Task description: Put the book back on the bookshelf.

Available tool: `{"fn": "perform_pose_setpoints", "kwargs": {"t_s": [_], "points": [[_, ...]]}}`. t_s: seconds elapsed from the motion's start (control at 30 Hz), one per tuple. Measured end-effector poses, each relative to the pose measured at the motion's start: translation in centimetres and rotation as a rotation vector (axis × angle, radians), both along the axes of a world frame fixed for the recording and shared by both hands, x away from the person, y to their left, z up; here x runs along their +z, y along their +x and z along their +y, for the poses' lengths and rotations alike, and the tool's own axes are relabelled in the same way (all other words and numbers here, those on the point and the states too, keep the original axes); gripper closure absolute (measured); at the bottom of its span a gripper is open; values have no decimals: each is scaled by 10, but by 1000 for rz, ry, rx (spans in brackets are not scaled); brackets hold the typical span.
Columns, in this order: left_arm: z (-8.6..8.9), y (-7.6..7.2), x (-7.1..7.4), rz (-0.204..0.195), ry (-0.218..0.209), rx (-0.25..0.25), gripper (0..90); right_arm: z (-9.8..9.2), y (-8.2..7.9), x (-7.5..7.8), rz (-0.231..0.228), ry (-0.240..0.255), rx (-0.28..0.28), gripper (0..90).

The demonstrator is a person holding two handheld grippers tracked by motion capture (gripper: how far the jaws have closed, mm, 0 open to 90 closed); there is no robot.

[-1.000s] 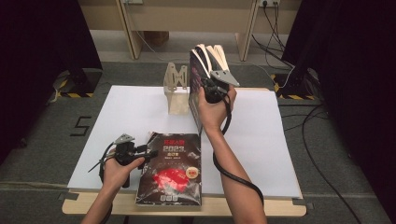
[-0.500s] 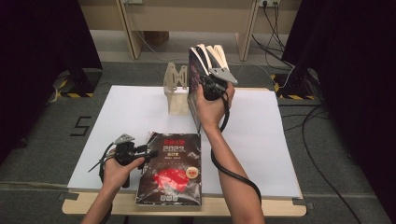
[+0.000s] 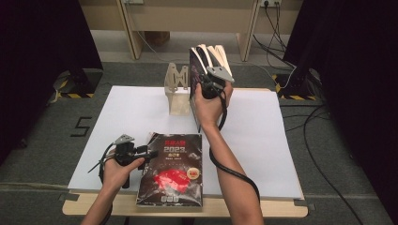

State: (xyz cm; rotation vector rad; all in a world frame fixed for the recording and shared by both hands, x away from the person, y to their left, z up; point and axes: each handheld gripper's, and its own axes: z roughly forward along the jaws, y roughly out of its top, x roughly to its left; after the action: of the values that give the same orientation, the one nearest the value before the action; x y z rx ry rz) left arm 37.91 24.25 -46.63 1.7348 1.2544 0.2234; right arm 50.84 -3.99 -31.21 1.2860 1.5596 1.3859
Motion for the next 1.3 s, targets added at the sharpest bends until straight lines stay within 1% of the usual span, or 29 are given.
{"fn": "perform_pose_setpoints", "kwargs": {"t_s": [0.07, 0.1, 0.17, 0.33, 0.5, 0.77, 0.9, 0.97, 1.17, 1.23, 1.3], "points": [[0, 0, 0, -1, 0, 0, 356, 1, 1, 0, 2, 5, 0, 846], [0, 0, 0, -1, 0, 0, 356, 1, 2, -1, 2, -2, -1, 846], [-1, 0, 0, 0, 1, -2, 357, 3, 3, -1, 8, 2, -2, 846], [-1, 0, -2, 3, 2, -1, 357, 4, 6, -2, 3, -7, -2, 846], [-1, 0, -2, 5, 3, -3, 356, 4, 10, -5, 13, -11, -10, 846], [-2, 1, -3, 7, 0, -3, 356, 6, 13, -6, 16, -7, -16, 846], [0, 1, -2, 6, 0, 0, 356, 7, 15, -9, 13, -17, -19, 846], [0, 1, -3, 6, 0, -1, 356, 8, 15, -11, 18, -16, -18, 845], [0, 1, -2, 8, 0, -1, 356, 9, 15, -13, 15, -20, -13, 844], [0, 0, -3, 7, -2, -1, 355, 8, 13, -13, 20, -22, -7, 842], [0, 1, -3, 7, -3, -3, 355, 7, 12, -14, 30, -11, -4, 838]]}}
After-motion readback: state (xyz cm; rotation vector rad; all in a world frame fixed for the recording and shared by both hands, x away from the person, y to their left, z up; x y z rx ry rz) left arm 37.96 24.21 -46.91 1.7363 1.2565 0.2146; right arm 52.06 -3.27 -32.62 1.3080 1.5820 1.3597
